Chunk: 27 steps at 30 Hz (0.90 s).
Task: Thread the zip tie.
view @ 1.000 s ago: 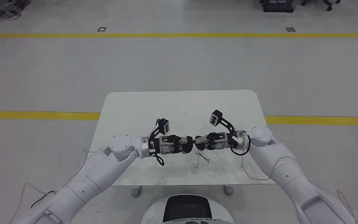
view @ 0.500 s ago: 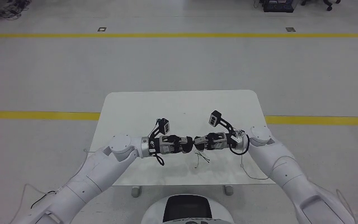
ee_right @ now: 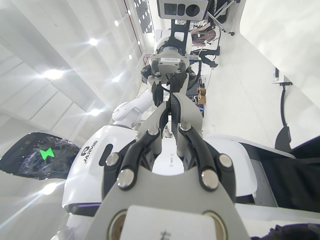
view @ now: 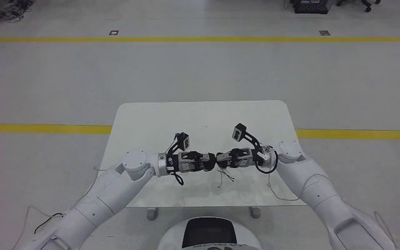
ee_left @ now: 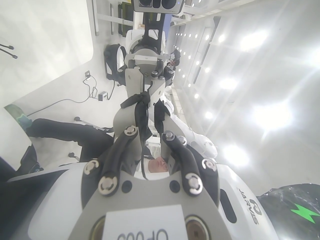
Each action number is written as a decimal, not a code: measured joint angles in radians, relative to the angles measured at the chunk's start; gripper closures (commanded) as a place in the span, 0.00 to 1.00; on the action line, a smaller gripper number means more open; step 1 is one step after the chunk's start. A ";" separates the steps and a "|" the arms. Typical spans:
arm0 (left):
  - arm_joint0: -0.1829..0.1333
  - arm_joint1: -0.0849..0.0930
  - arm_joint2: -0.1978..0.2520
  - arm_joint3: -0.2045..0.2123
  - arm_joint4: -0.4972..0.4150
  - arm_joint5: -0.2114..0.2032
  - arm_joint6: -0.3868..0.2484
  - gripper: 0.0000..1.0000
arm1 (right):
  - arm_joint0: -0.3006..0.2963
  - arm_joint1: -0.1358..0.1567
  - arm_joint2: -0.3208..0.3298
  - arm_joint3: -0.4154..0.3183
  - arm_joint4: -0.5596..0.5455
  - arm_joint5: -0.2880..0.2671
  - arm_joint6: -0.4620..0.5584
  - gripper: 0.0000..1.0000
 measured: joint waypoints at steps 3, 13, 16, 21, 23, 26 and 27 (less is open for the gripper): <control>0.001 -0.001 -0.002 0.000 0.001 0.001 -0.002 0.93 | -0.001 -0.001 0.002 0.001 -0.001 0.000 0.001 1.00; 0.002 -0.005 -0.003 0.002 0.008 0.008 -0.006 1.00 | -0.003 -0.003 0.009 0.002 -0.004 0.004 0.004 0.79; 0.002 -0.006 -0.005 0.004 0.009 0.008 -0.006 1.00 | -0.004 -0.005 0.011 0.004 -0.003 0.008 0.004 0.00; 0.002 -0.006 -0.015 0.010 0.016 -0.001 -0.003 1.00 | -0.007 -0.002 0.030 0.011 0.006 0.007 -0.002 0.00; 0.004 -0.005 -0.020 0.011 0.020 -0.007 -0.002 1.00 | -0.011 0.001 0.042 0.011 0.002 0.003 -0.007 0.00; 0.010 -0.001 -0.033 0.012 0.030 -0.021 -0.002 1.00 | -0.022 0.010 0.069 0.004 -0.006 -0.006 -0.019 0.00; 0.014 0.001 -0.040 0.014 0.035 -0.024 0.002 1.00 | -0.028 0.013 0.080 -0.002 -0.009 -0.008 -0.021 0.00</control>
